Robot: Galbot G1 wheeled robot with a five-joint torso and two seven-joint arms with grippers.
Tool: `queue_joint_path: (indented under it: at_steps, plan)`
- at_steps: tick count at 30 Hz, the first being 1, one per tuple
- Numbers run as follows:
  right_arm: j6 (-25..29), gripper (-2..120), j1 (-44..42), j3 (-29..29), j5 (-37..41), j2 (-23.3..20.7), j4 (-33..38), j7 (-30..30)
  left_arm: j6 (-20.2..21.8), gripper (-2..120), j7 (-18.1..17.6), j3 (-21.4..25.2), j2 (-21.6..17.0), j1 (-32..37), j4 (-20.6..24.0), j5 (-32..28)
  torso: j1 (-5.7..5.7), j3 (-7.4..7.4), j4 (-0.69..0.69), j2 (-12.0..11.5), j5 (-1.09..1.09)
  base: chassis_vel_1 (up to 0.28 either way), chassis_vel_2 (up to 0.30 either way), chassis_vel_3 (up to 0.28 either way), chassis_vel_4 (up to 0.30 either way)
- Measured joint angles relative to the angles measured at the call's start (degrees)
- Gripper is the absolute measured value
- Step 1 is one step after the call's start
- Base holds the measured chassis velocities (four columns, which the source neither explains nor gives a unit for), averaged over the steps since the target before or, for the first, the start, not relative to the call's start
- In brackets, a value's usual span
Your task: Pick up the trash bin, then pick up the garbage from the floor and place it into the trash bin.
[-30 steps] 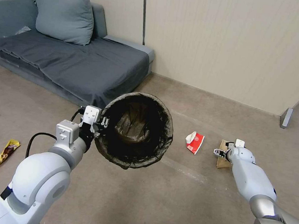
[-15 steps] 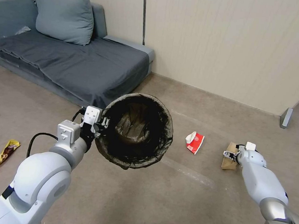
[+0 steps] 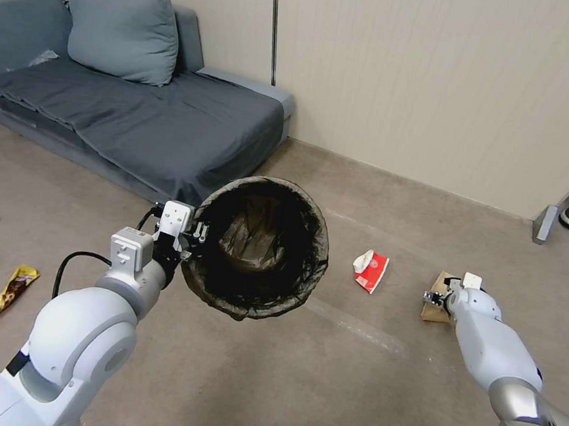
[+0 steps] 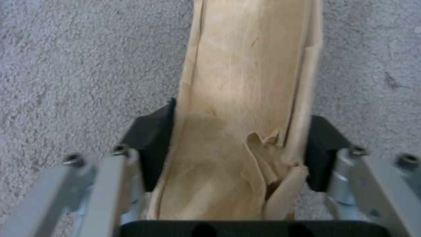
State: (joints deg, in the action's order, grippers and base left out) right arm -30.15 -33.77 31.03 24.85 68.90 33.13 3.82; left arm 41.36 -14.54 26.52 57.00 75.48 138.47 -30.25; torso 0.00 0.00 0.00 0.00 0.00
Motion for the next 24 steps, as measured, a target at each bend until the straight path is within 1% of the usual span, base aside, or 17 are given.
queue_joint_path:
  at_steps: [1, 4, 6, 7, 8, 10, 11, 12, 14, 16, 17, 18, 22, 23, 24]
  plan:
    - [0.0, 56, 0.0, 0.0, 0.0, 0.0, 0.0, 0.0, 0.0, 0, 0.0, 0.0, 0.0, 0.0, 0.0, 0.0, 0.0, 0.0, 0.0, 0.0, 0.0, 0.0, 0.0, 0.0, 0.0]
    - [-0.07, 41, -0.21, 0.11, 0.07, -0.33, 0.17, -0.07, -0.05, 0, 0.05, -0.24, 0.07, -0.36, -0.22, 0.08, 0.0, 0.0, 0.0, 0.0, 0.0, 0.0, 0.0, 0.0, 0.0]
    - [-0.11, 39, -0.26, 0.13, 0.09, -0.42, 0.22, -0.09, -0.05, 0, 0.05, -0.24, 0.07, -0.39, -0.26, 0.09, 0.0, 0.0, 0.0, 0.0, 0.0, 0.0, 0.0, 0.0, 0.0]
    - [-0.17, 33, -0.42, 0.15, 0.13, -0.69, 0.43, -0.16, -0.05, 0, 0.08, -0.26, 0.06, -0.44, -0.34, 0.1, 0.0, 0.0, 0.0, 0.0, 0.0, 0.0, 0.0, 0.0, 0.0]
    - [-0.17, 33, -0.42, 0.15, 0.13, -0.69, 0.43, -0.16, -0.05, 0, 0.08, -0.26, 0.06, -0.44, -0.34, 0.1, 0.0, 0.0, 0.0, 0.0, 0.0, 0.0, 0.0, 0.0, 0.0]
    - [-0.25, 22, -0.58, 0.2, 0.13, -0.97, 0.67, -0.16, -0.08, 0, 0.11, -0.27, 0.05, -0.43, -0.49, 0.29, 0.0, 0.0, 0.0, 0.0, 0.0, 0.0, 0.0, 0.0, 0.0]
    - [-0.31, 18, -0.66, 0.24, 0.13, -1.04, 0.82, -0.16, -0.08, 0, 0.13, -0.26, 0.05, -0.44, -0.49, 0.32, 0.0, 0.0, 0.0, 0.0, 0.0, 0.0, 0.0, 0.0, 0.0]
    - [-0.31, 18, -0.66, 0.24, 0.13, -1.04, 0.82, -0.16, -0.08, 0, 0.13, -0.26, 0.05, -0.44, -0.49, 0.32, 0.0, 0.0, 0.0, 0.0, 0.0, 0.0, 0.0, 0.0, 0.0]
    - [-0.65, 7, -1.24, 0.36, 0.19, -1.37, 1.97, -0.07, -0.09, 0, 0.3, -0.26, 0.09, -0.47, -0.51, 0.43, 0.0, 0.0, 0.01, 0.0, 0.01, 0.0, 0.0, 0.0, 0.0]
    - [-0.76, 5, -1.44, 0.39, 0.25, -1.48, 2.39, -0.02, -0.1, 0, 0.31, -0.26, 0.1, -0.47, -0.53, 0.45, 0.0, 0.0, 0.01, 0.0, 0.01, 0.0, 0.0, 0.0, 0.0]
    - [-1.22, 1, -2.16, 0.48, 0.74, -1.89, 4.02, 0.24, -0.1, 0, 0.32, -0.24, 0.11, -0.46, -0.55, 0.46, 0.0, 0.0, 0.0, 0.0, 0.01, 0.0, 0.0, 0.0, 0.0]
    - [-1.72, 0, -2.94, 0.53, 1.48, -2.4, 5.85, 0.55, -0.1, 0, 0.34, -0.16, 0.11, -0.45, -0.55, 0.46, 0.0, 0.0, 0.0, 0.0, 0.01, 0.0, 0.0, 0.0, 0.0]
    - [-2.11, 0, -3.83, 0.63, 2.08, -2.97, 7.87, 0.83, -0.1, 0, 0.34, -0.08, 0.1, -0.44, -0.56, 0.46, 0.0, 0.0, 0.0, 0.0, 0.01, 0.0, 0.0, 0.0, 0.0]
    - [-2.63, 0, -5.27, 0.84, 2.93, -3.88, 10.92, 1.47, -0.09, 0, 0.24, 0.06, 0.07, -0.43, -0.56, 0.34, 0.0, 0.0, 0.0, 0.0, 0.0, 0.0, 0.0, 0.0, 0.0]
    - [-2.92, 0, -5.99, 0.9, 3.32, -4.3, 12.49, 1.76, -0.07, 0, 0.22, 0.1, 0.07, -0.42, -0.56, 0.32, 0.0, 0.0, 0.01, 0.0, 0.0, 0.0, 0.0, 0.0, 0.0]
